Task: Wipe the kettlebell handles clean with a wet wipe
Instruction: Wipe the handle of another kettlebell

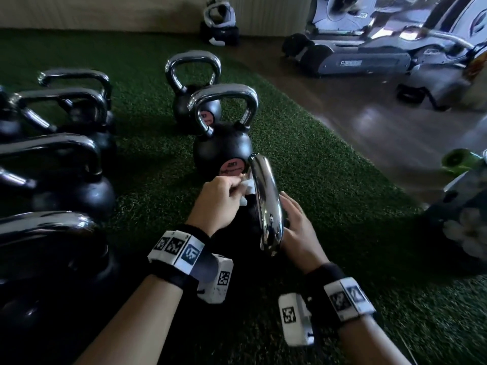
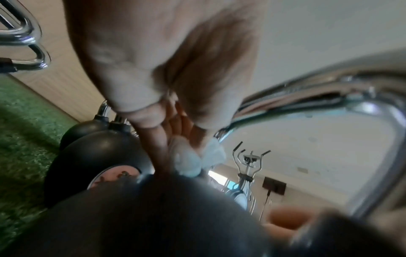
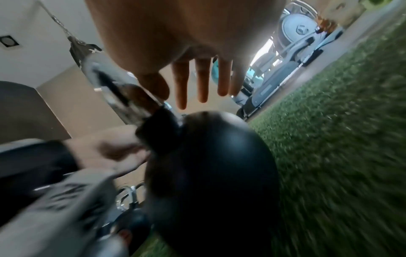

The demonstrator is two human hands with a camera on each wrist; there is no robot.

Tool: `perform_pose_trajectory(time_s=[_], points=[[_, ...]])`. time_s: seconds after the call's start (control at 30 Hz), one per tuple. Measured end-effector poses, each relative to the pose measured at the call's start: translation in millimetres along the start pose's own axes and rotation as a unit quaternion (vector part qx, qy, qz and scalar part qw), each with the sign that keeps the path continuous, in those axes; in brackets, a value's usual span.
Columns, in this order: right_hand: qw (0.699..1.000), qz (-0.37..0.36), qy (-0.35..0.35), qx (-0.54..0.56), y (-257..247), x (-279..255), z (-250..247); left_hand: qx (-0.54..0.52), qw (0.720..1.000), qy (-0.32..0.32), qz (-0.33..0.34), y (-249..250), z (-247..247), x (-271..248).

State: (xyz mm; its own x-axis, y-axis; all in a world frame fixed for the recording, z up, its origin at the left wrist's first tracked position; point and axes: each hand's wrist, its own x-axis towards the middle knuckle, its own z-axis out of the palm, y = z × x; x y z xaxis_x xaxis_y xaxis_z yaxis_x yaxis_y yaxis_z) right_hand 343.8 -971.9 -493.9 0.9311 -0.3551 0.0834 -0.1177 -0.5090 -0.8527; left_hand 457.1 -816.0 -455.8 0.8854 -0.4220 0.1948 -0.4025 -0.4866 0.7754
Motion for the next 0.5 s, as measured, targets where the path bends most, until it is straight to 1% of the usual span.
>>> perform_pose_trajectory(time_s=[0.03, 0.1, 0.2, 0.3, 0.37, 0.4, 0.5], points=[[0.999, 0.027, -0.035, 0.019, 4.7, 13.6, 6.5, 0.001, 1.000, 0.014, -0.002, 0.2, 1.9, -0.3], [0.994, 0.066, -0.063, 0.052, 15.7, 28.1, 20.0, -0.002, 0.999, 0.031, -0.013, 2.7, 4.8, 0.1], [0.993, 0.074, -0.026, 0.087, 27.5, 30.9, 28.9, 0.002, 0.999, 0.044, -0.009, 11.0, 4.5, 6.3], [0.997, 0.044, 0.019, 0.061, 30.2, 30.6, 30.8, -0.033, 0.997, 0.074, 0.011, 23.9, -2.6, 8.3], [0.996, 0.043, 0.029, 0.071, 30.6, 29.5, 32.6, -0.047, 0.993, 0.106, 0.037, 28.9, -6.4, 8.1], [0.996, 0.045, 0.028, 0.073, 29.4, 28.7, 32.6, -0.053, 0.991, 0.114, 0.038, 29.4, -7.3, 7.6], [0.997, 0.042, 0.028, 0.064, 26.8, 27.2, 31.0, -0.106, 0.991, 0.082, -0.014, 25.0, -4.5, 8.8]])
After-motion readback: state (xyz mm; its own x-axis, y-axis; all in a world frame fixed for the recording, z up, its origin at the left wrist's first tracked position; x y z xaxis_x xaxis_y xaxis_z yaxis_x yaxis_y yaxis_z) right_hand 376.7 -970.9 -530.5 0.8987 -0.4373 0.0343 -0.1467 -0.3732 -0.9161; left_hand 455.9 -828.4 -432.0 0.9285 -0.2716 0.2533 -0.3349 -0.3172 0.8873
